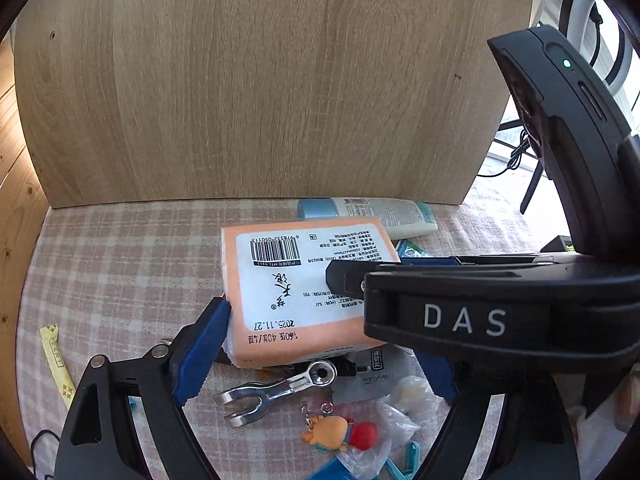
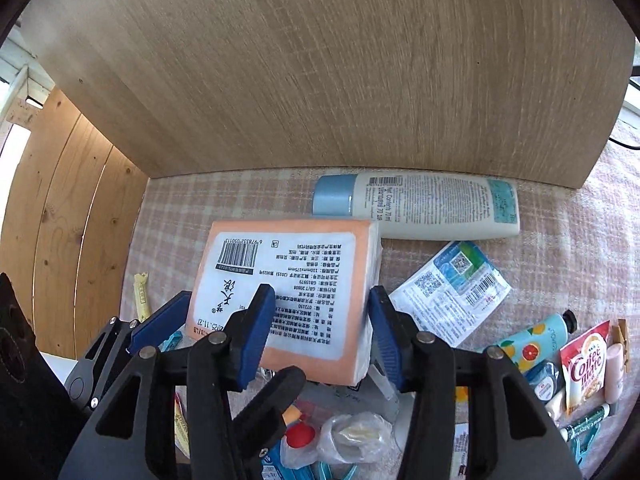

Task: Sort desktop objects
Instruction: 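Carry the boxed soap to the black tray and release it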

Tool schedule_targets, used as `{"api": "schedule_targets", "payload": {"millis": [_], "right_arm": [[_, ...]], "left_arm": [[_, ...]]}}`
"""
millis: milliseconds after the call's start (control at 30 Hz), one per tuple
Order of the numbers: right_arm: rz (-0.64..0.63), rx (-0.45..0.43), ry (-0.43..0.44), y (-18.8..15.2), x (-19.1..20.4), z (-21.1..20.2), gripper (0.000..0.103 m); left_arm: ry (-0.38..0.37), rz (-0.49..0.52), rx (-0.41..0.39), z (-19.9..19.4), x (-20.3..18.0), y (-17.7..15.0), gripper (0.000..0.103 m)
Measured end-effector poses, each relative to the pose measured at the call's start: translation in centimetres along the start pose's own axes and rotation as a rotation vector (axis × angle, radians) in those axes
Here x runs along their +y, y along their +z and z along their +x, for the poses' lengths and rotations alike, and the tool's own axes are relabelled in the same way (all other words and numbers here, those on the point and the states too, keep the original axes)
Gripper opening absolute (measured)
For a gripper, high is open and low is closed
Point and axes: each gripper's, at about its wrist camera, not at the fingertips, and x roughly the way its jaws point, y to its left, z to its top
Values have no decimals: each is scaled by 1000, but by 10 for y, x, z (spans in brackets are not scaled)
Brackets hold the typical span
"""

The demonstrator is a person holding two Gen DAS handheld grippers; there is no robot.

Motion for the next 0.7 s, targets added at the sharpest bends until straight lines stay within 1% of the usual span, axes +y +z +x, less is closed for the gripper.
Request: {"api": "schedule_targets", "payload": {"millis": [133, 233, 333, 400, 533, 700], "right_arm": [[2, -15, 17, -12, -2, -16, 48], [0, -51, 7, -21, -2, -34, 48], [6, -80, 3, -33, -10, -57, 48], [19, -102, 5, -42, -18, -71, 48], [44, -160, -16, -58, -41, -110, 48], [118, -236, -59, -86, -91, -166, 48]], "left_arm": [[-14, -4, -12, -16, -9, -3, 85], [-22, 19, -29, -29, -23, -7, 86], [-26, 41, -41, -38, -40, -10, 86], [-45, 52, -45, -45, -51, -12, 85], [-84, 112, -68, -57, -90, -15, 86], [-167, 199, -69, -62, -154, -18, 86]]}}
